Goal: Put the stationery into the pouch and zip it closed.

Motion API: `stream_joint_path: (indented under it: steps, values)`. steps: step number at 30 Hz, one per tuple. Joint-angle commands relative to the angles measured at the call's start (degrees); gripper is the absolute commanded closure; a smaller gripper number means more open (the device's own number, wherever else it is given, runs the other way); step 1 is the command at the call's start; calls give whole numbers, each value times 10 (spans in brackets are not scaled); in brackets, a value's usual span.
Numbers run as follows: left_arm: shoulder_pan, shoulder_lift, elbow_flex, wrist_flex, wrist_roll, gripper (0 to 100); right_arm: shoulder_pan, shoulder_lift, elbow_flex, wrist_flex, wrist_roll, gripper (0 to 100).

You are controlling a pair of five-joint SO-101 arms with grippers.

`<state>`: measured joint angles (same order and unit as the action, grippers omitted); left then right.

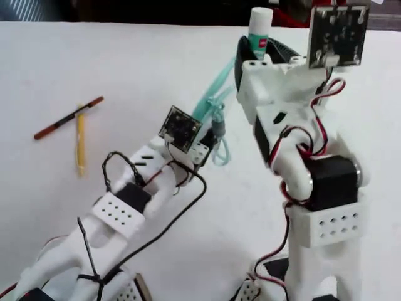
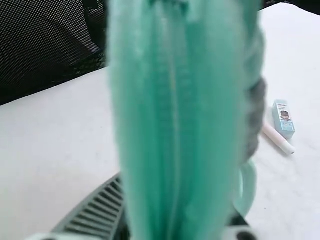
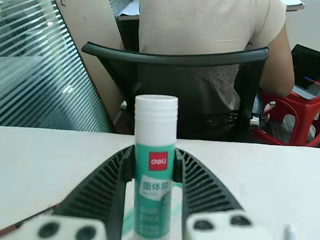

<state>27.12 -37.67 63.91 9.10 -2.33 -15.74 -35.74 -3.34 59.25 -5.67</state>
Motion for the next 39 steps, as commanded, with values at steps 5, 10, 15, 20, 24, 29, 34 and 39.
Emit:
stream_joint_path:
  steps: [5,10,15,20,24,29,34,39]
  values:
    - [-2,-5,-4,1,-6,891,-24,-122,241,-206,-7,981]
    - [-2,-3,-4,0,-6,891,-52,-87,251,-248,59,981]
    - [-2,-1,-4,0,-6,891,-30,-7,224,-305,65,981]
    - [-4,-1,-4,0,-6,891,-11,46,190,-304,64,981]
    - [-17,-1,-5,-8,-3,891,1,46,192,-304,66,981]
    - [-17,-1,-1,-18,-3,891,-15,50,215,-307,66,981]
    - [-17,-5,-1,-15,19,876,-28,52,220,-320,67,981]
    - [-17,-9,-15,34,88,783,-25,73,216,-334,68,981]
